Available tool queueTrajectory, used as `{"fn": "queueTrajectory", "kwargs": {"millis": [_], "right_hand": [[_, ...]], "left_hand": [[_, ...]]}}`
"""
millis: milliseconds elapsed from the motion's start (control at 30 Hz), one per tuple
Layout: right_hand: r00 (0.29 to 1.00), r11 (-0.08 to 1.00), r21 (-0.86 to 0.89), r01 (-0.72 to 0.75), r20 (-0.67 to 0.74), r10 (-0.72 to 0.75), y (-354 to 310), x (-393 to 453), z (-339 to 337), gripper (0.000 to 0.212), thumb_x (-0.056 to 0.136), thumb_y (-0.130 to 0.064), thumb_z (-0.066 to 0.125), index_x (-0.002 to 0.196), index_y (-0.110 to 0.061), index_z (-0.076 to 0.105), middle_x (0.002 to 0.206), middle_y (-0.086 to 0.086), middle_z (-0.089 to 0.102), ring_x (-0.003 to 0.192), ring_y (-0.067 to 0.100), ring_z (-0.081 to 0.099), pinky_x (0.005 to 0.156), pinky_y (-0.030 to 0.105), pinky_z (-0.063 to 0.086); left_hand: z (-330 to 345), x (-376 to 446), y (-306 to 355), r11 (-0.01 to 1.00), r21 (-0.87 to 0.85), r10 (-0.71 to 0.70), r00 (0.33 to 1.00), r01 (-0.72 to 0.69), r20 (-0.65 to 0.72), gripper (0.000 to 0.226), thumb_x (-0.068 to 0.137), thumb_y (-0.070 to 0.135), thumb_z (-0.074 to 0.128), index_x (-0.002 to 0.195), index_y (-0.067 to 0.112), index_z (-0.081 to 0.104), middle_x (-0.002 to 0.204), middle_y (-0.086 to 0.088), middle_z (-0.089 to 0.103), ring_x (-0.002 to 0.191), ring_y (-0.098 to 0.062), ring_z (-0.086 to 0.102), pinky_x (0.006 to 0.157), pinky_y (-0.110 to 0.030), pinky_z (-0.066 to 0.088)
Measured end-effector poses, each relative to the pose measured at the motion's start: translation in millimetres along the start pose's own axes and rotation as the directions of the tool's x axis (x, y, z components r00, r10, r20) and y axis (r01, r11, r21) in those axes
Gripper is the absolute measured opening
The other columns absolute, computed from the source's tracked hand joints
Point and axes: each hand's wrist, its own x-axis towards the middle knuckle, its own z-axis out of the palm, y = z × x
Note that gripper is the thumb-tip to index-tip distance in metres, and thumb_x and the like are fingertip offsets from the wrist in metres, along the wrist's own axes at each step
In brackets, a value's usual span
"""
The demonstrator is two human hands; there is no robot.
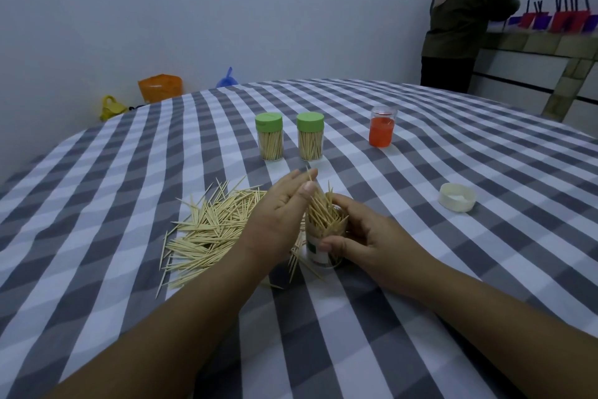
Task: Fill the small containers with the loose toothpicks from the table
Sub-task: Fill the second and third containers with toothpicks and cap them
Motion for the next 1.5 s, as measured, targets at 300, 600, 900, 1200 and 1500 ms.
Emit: {"fn": "queueTrajectory", "kwargs": {"millis": [300,600,900,1200,1500], "right_hand": [[1.0,1.0,-0.029,0.005,-0.006,-0.005,-1,0,0,0.061,0.082,-0.041,0.064,0.138,-0.035,0.039,0.115,-0.013,0.064,0.103,-0.001,0.061,0.091,0.026,0.051],[1.0,1.0,0.007,0.03,-0.001,-0.03,0,0,0,0.069,0.081,-0.041,0.065,0.143,-0.031,0.036,0.123,-0.011,0.061,0.112,0.002,0.058,0.099,0.035,0.048],[0.999,0.998,-0.044,0.036,-0.02,-0.037,1,0,1,0.061,0.086,-0.034,0.065,0.141,-0.033,0.038,0.116,-0.012,0.063,0.106,0.003,0.06,0.093,0.033,0.051],[0.999,0.999,-0.028,0.047,-0.006,-0.047,-1,0,-1,0.053,0.089,-0.029,0.062,0.139,-0.03,0.041,0.119,-0.011,0.063,0.107,0.0,0.06,0.092,0.024,0.051],[0.999,0.999,-0.009,0.033,-0.01,-0.033,4,0,0,0.067,0.085,-0.035,0.066,0.144,-0.029,0.036,0.126,-0.008,0.06,0.112,0.003,0.058,0.098,0.034,0.049]], "left_hand": [[6,-1,1,0.98,0.027,0.195,0.98,-0.196,0.042,0.054,0.074,0.068,0.05,0.124,0.057,0.037,0.136,0.022,0.047,0.128,0.008,0.039,0.103,-0.024,0.037],[2,4,-2,0.981,0.04,0.192,0.968,-0.188,-0.165,0.033,0.077,0.042,0.065,0.11,0.04,0.062,0.11,0.018,0.063,0.112,0.004,0.056,0.101,-0.032,0.047],[8,9,-8,0.92,0.196,0.365,0.923,-0.338,-0.122,0.023,0.085,0.039,0.064,0.106,0.031,0.07,0.102,0.03,0.063,0.113,0.019,0.045,0.101,-0.016,0.039],[5,2,-15,0.806,0.399,0.501,0.863,-0.436,-0.069,0.044,0.082,0.054,0.053,0.117,0.029,0.064,0.113,0.027,0.055,0.129,0.002,0.039,0.105,-0.037,0.028],[-2,2,-16,0.902,0.282,0.35,0.936,-0.327,-0.033,0.048,0.087,0.056,0.038,0.13,0.037,0.046,0.122,0.038,0.043,0.124,0.021,0.033,0.113,-0.033,0.029]]}}
